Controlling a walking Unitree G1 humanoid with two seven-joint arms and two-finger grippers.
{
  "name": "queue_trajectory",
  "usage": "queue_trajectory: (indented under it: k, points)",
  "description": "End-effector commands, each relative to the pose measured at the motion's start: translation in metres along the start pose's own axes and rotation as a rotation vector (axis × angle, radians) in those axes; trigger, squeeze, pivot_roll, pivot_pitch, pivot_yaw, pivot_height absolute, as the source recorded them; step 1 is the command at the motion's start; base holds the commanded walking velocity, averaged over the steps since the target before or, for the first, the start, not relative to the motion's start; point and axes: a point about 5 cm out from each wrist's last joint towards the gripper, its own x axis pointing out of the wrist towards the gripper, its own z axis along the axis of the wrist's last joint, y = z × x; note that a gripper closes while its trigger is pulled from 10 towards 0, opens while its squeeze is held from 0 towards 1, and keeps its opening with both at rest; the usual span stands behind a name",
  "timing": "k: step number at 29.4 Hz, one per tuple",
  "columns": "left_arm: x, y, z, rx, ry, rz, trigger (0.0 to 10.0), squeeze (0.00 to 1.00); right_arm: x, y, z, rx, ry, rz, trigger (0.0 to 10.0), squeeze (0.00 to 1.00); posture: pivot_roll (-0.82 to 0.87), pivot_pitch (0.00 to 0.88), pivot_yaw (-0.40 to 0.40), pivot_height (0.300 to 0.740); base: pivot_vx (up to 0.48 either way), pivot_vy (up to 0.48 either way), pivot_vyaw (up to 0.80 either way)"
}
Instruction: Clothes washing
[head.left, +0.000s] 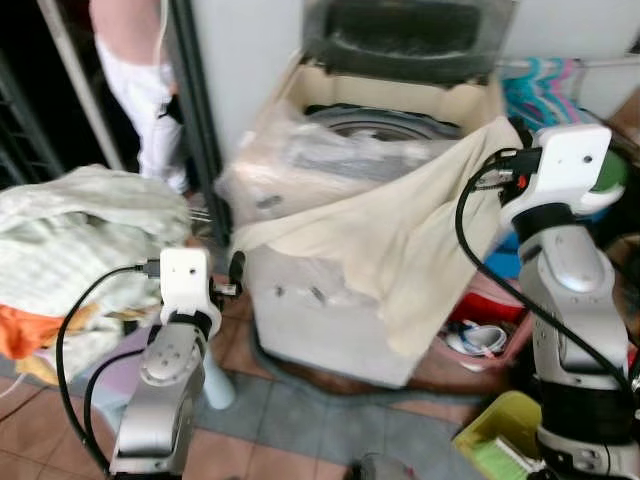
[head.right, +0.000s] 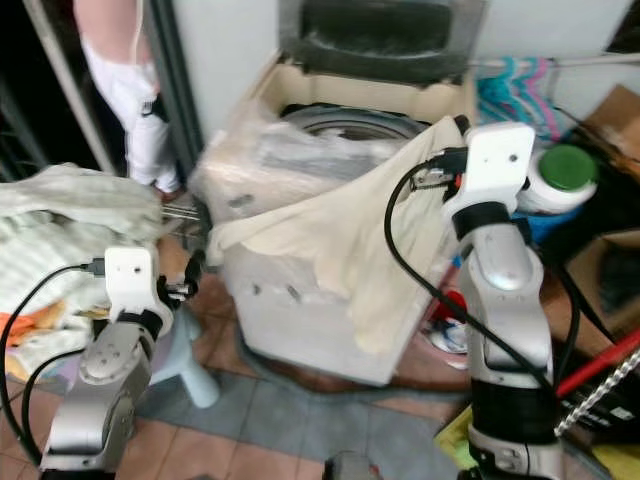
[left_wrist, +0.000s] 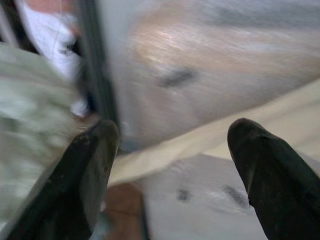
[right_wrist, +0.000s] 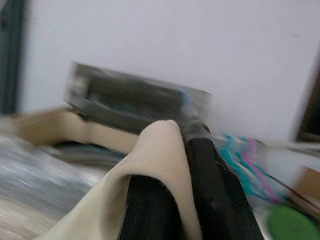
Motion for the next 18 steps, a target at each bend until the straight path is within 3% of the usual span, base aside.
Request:
queue_trajectory:
  k: [1,12,18]
  points:
    - [-0.001,0.006,0.001,0.016,0.005,0.027,10.0,0.0,0.002,0.002,0.002,0.006,-0.012,0.006,10.0,0.0,-0.04,0.0,-0.008,0.74,0.0,0.0,0.0]
    - [-0.011,0.013,-0.006,0.029,0.026,0.092,10.0,0.0,-0.013,0.038,-0.009,0.07,0.029,0.143,10.0,0.0,-0.04,0.0,-0.018,0.74,0.0,0.0,0.0]
    - [-0.018,0.022,-0.013,0.029,0.043,0.116,10.0,0.0,-0.037,0.041,-0.04,0.162,0.165,0.074,10.0,0.0,-0.03,0.0,-0.015,0.74,0.0,0.0,0.0]
